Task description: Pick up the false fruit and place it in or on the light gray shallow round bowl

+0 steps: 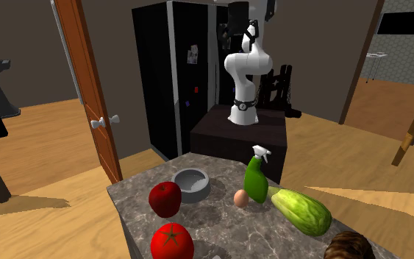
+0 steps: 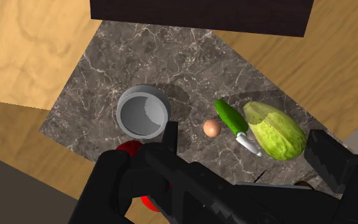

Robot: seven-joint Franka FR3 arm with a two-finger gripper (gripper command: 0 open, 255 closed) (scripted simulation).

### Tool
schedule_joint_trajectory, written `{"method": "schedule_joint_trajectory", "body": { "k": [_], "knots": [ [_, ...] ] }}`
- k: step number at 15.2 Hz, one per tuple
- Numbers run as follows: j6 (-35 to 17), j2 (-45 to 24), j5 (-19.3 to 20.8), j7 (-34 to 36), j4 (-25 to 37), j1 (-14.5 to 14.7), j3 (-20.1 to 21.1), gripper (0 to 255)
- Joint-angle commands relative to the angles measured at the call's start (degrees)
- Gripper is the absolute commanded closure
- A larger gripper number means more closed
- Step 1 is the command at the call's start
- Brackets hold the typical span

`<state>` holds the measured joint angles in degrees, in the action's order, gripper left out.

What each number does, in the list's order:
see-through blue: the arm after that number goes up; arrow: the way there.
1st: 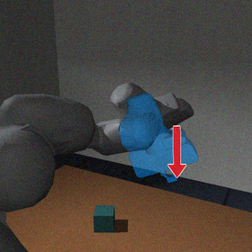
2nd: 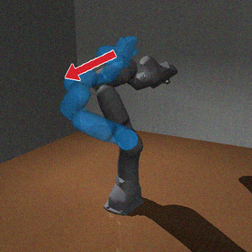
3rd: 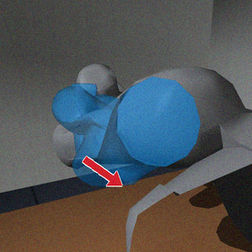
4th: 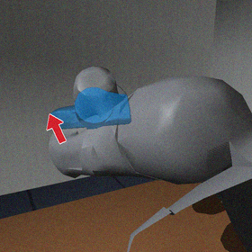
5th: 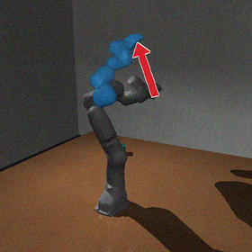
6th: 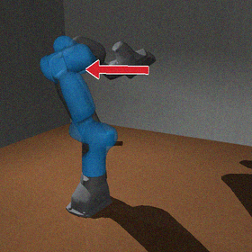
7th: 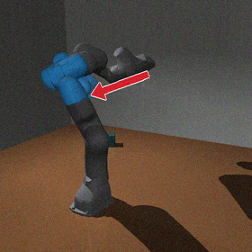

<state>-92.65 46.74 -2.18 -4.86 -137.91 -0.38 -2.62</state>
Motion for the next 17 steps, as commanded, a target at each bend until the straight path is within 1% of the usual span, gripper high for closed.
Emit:
{"method": "schedule_joint_trajectory", "body": {
  "k": [1,9,17],
  "knots": [
    [0.0,0.0,0.0,0.0,0.0,0.0,0.0,0],
    [-11.6,-17.0,-0.1,0.9,2.8,-1.3,-1.6,0],
    [-19.8,-35.2,-1.3,1.3,10.1,-2.2,-3.5,0]
  ]
}}
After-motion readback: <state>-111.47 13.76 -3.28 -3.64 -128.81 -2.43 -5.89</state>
